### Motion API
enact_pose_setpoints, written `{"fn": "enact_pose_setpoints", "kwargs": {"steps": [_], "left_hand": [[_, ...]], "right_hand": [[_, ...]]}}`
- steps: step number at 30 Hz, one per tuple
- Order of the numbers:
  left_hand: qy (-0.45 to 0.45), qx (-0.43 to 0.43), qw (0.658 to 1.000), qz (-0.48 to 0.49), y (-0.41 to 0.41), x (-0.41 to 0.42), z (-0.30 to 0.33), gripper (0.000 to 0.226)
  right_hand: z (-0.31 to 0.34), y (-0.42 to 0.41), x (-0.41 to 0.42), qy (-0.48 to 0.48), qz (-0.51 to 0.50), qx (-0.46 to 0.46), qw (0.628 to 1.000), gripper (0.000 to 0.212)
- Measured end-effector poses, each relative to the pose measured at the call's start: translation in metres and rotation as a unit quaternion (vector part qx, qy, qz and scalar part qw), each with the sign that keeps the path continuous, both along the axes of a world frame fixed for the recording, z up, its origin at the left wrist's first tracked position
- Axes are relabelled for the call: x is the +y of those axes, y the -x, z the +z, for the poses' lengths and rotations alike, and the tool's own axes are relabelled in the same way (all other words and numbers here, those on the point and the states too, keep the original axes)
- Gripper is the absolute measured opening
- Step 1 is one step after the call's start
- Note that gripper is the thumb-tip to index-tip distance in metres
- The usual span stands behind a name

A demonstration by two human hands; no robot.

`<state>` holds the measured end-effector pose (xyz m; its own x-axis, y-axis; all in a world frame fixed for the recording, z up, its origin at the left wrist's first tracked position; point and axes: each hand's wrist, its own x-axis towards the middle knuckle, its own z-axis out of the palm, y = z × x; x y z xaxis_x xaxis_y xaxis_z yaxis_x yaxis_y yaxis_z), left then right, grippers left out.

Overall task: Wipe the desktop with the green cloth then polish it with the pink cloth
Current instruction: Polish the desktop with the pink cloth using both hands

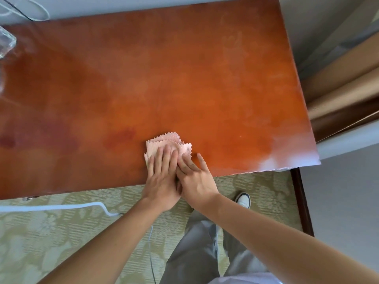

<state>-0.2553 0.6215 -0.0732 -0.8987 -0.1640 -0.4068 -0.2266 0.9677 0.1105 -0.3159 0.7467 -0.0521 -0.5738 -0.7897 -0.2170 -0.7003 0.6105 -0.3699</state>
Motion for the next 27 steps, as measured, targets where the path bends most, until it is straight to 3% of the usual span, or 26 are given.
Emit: {"fn": "enact_pose_setpoints", "kwargs": {"steps": [10, 17, 27], "left_hand": [[-0.010, -0.021, 1.000, 0.014, 0.017, 0.022, 0.003, 0.077], [-0.005, -0.015, 1.000, -0.006, 0.047, 0.061, 0.001, 0.087], [-0.046, -0.009, 0.997, -0.065, 0.086, 0.127, 0.000, 0.081]], "right_hand": [[-0.003, 0.009, 0.026, 0.065, -0.056, 0.063, 0.994, 0.053], [-0.007, 0.029, 0.064, 0.051, -0.082, 0.094, 0.991, 0.051], [-0.009, 0.054, 0.135, 0.032, -0.149, 0.099, 0.983, 0.053]]}}
